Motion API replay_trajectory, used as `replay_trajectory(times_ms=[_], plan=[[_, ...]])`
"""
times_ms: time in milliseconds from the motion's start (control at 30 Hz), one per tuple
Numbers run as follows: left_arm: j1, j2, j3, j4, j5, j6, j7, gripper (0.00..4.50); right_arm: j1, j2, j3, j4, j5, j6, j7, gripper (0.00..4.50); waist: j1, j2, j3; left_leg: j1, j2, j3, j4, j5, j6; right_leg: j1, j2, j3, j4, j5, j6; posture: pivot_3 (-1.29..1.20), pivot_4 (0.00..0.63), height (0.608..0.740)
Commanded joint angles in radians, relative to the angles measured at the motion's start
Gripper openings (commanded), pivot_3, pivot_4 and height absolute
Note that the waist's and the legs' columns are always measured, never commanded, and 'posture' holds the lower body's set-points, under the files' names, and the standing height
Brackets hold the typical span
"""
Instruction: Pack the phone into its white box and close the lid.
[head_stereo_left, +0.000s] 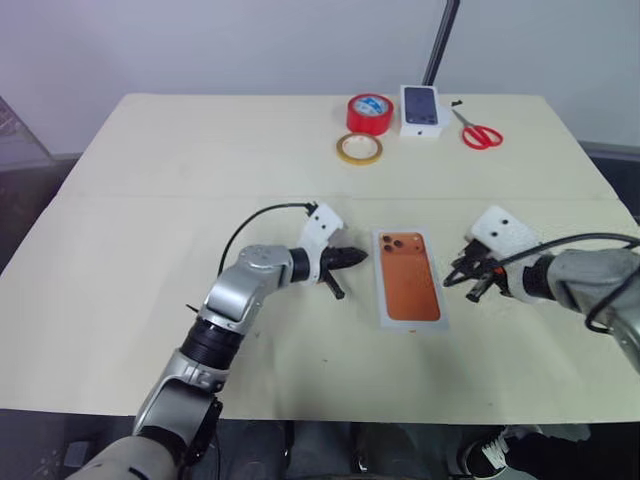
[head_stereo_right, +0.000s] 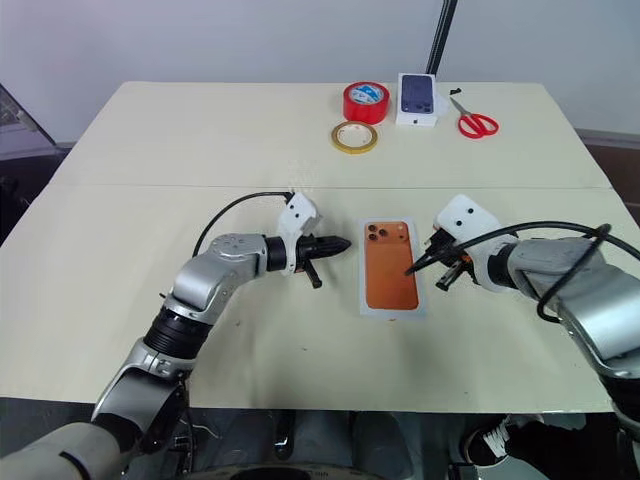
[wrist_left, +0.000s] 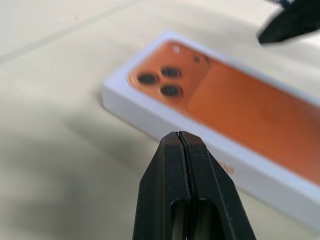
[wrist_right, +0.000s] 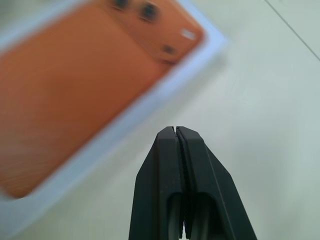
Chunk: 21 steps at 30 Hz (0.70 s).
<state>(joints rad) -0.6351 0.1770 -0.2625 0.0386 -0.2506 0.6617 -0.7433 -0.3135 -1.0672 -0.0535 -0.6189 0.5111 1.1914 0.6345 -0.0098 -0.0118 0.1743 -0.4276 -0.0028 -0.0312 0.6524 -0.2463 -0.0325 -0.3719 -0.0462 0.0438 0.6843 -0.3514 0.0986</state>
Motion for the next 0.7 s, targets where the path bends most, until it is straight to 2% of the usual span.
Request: replay_trajectory(times_ms=[33, 233, 333, 467, 567, 700], plan=[[-0.036, -0.018, -0.037, -0.017, 0.007, -0.025, -0.016, 0.00, 0.026, 0.013, -0.032, -0.096, 0.054, -0.003, 0.031, 0.05, 0.002, 0.000, 0.000, 0.000, 0.000, 0.000, 0.000, 0.000, 0.000, 0.001, 0.000, 0.000, 0.000, 0.000, 0.000, 0.00, 0.150, 0.717], [-0.047, -0.007, -0.153, 0.108, 0.112, -0.087, -0.028, 0.00, 0.079, 0.100, 0.055, -0.125, 0.039, 0.038, -0.051, 0.05, 0.000, 0.000, 0.000, 0.001, -0.001, 0.000, 0.001, 0.000, 0.000, 0.002, 0.001, 0.000, 0.000, 0.000, 0.000, 0.00, 0.150, 0.717], [-0.037, 0.015, -0.148, 0.109, 0.120, -0.108, -0.037, 0.00, 0.063, 0.126, 0.081, -0.140, 0.037, 0.061, -0.085, 0.05, -0.003, 0.000, -0.001, 0.002, 0.000, -0.001, 0.001, 0.000, 0.000, 0.002, 0.000, 0.000, 0.000, 0.000, 0.000, 0.00, 0.150, 0.717], [-0.015, 0.053, -0.020, 0.026, 0.044, -0.070, -0.029, 0.00, 0.032, 0.147, 0.026, -0.145, 0.033, 0.023, -0.107, 0.05, -0.005, 0.000, -0.001, 0.002, 0.000, -0.001, 0.001, 0.000, 0.000, 0.002, 0.000, 0.000, 0.000, 0.000, 0.000, 0.00, 0.150, 0.717], [0.028, 0.133, 0.110, -0.055, -0.010, -0.077, -0.032, 0.00, 0.023, 0.174, -0.038, -0.126, 0.018, -0.061, -0.118, 0.05, -0.006, 0.000, 0.000, 0.001, 0.000, 0.000, 0.000, 0.000, 0.000, 0.000, 0.000, 0.000, 0.000, 0.000, 0.000, 0.00, 0.150, 0.717], [0.103, 0.269, 0.295, -0.116, -0.057, -0.090, -0.016, 0.00, 0.088, 0.180, -0.109, -0.058, -0.041, -0.253, -0.083, 0.05, -0.004, 0.000, 0.000, 0.001, 0.001, 0.000, 0.000, 0.000, 0.000, 0.000, 0.000, 0.000, 0.000, 0.000, 0.000, 0.00, 0.150, 0.717]])
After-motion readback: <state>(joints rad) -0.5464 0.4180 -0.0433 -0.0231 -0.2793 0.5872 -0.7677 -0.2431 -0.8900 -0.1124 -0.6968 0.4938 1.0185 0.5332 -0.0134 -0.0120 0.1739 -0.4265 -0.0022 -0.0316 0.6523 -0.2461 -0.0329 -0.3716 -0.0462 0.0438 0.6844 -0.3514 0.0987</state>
